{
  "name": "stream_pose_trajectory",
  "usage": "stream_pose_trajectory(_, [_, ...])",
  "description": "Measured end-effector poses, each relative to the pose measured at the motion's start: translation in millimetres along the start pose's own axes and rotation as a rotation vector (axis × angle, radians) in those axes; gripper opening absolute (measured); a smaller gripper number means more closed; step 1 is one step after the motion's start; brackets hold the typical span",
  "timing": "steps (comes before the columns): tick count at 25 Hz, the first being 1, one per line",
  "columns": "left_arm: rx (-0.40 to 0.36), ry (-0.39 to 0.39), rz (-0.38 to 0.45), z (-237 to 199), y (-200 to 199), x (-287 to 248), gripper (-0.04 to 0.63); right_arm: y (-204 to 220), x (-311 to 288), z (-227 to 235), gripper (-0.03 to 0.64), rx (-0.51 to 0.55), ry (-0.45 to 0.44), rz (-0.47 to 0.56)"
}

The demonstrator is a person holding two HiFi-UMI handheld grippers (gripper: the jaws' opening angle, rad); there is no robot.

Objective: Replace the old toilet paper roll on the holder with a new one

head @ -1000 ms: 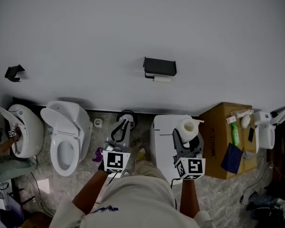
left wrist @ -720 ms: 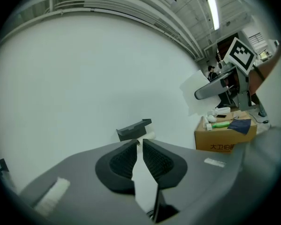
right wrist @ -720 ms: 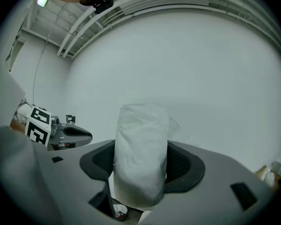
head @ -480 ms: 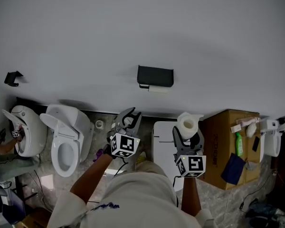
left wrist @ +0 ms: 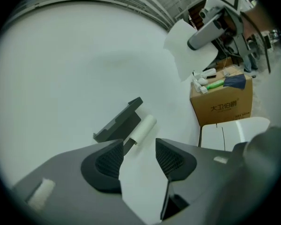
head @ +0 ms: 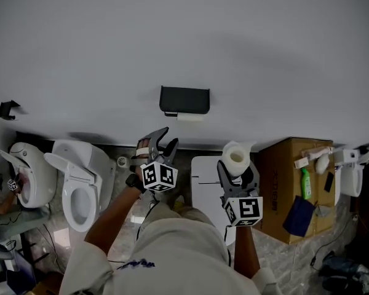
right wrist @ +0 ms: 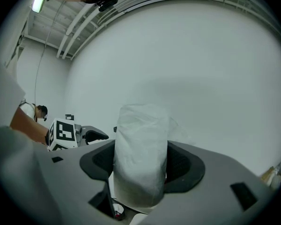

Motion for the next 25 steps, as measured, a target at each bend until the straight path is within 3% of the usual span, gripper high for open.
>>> stream_pose_trajectory(2, [-0.086,-0.011,-0.024,5,0,-11,0.219,3,0,6,0.290,-0.006,0.009,-0.003])
stream_pose_trajectory(8, [-0.444,-0.131,-0.077,13,-9,-39,0.222,11,-9,11,0.290,-0.039,0.027,-0.004])
stream_pose_trajectory(16, [-0.717,-0.220,-0.152,14,-18,-84,0.244,7,-20,14,0.290,-0.042,0.036,-0.007])
stream_pose_trajectory(19, [-0.756,-0.264,-0.178,9,-17,-95,0.250,6,-26,17,0.290,-0.041,0.037,-0.008])
stream_pose_trajectory(23, [-0.737,-0.260,-0.186,8,-12,-104,0.250,4,-32,19,0.290,-0.045,0.033,-0.010])
stream_pose_trajectory(24, [-0.734,-0.266,-0.188,8,-10,-104,0.243,4,-33,19,0.290,-0.046,0.031,-0.012])
stream_pose_trajectory(25, [-0.733,-0.277,-0.188,8,-8,-105,0.190,4,-34,19,0.290,-0.045,0.028,-0.013])
Point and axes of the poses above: the fingertips, and each gripper's own axes: x backward along the fingers, z to its right, y out of its underside, the point moved 5 cm from there along x, backward along the fingers, and after that the axes turned 10 degrees about -z, right-handed, at the moved point
